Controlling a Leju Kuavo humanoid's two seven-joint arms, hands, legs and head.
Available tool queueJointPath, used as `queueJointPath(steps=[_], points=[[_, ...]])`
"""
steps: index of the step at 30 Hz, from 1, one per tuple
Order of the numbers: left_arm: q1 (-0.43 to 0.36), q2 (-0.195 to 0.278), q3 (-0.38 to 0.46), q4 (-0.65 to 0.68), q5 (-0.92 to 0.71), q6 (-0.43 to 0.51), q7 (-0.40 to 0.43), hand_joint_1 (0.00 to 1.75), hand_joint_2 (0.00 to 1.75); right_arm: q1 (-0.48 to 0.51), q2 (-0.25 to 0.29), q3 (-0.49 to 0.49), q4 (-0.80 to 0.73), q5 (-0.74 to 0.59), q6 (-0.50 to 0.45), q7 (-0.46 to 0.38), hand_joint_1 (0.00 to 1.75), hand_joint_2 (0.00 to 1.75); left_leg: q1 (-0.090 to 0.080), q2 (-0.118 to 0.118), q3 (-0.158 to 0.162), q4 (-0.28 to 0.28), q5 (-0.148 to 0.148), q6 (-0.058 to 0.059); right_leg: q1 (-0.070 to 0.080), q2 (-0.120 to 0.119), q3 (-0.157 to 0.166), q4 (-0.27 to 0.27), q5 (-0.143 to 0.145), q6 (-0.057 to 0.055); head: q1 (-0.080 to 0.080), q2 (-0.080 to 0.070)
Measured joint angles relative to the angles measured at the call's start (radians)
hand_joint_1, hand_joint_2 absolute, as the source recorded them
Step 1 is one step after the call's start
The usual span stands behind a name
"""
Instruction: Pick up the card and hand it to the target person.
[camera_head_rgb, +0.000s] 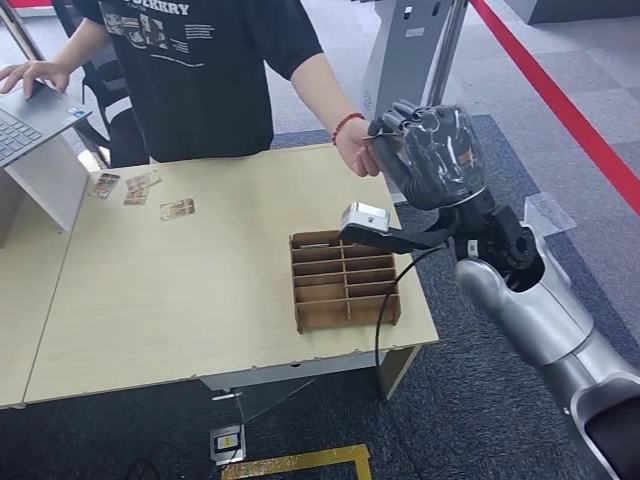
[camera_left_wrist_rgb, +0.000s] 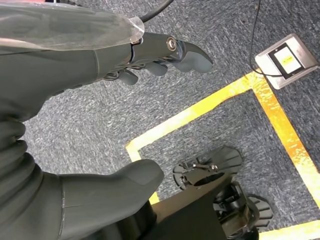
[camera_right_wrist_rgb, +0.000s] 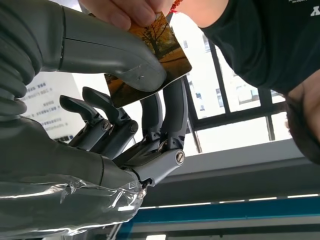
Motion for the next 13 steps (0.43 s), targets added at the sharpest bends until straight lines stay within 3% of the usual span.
queueJointPath(steps=[4,8,13], points=[[0.0,-0.004,0.0,0.0,0.0,0.003,0.0,0.0,1.75,-0.003,0.034,0.025,0.07,0.02,-0.052,0.004,1.74,1.75,0.0,0.0,0.0,0.0,0.0,0.0,0.0,0.0,0.0,0.0,0.0,0.0,0.0,0.0],[0.001,-0.005,0.0,0.0,-0.001,0.003,0.001,0.0,1.75,-0.004,0.056,0.045,0.128,0.039,-0.063,0.01,0.01,1.75,0.0,0.0,0.0,0.0,0.0,0.0,0.0,0.0,0.0,0.0,0.0,0.0,0.0,0.0],[0.002,-0.005,0.0,0.0,-0.002,0.001,0.006,0.0,1.75,-0.001,0.065,0.059,0.165,0.035,-0.055,0.01,0.0,1.75,0.0,0.0,0.0,0.0,0.0,0.0,0.0,0.0,0.0,0.0,0.0,0.0,0.0,0.0]])
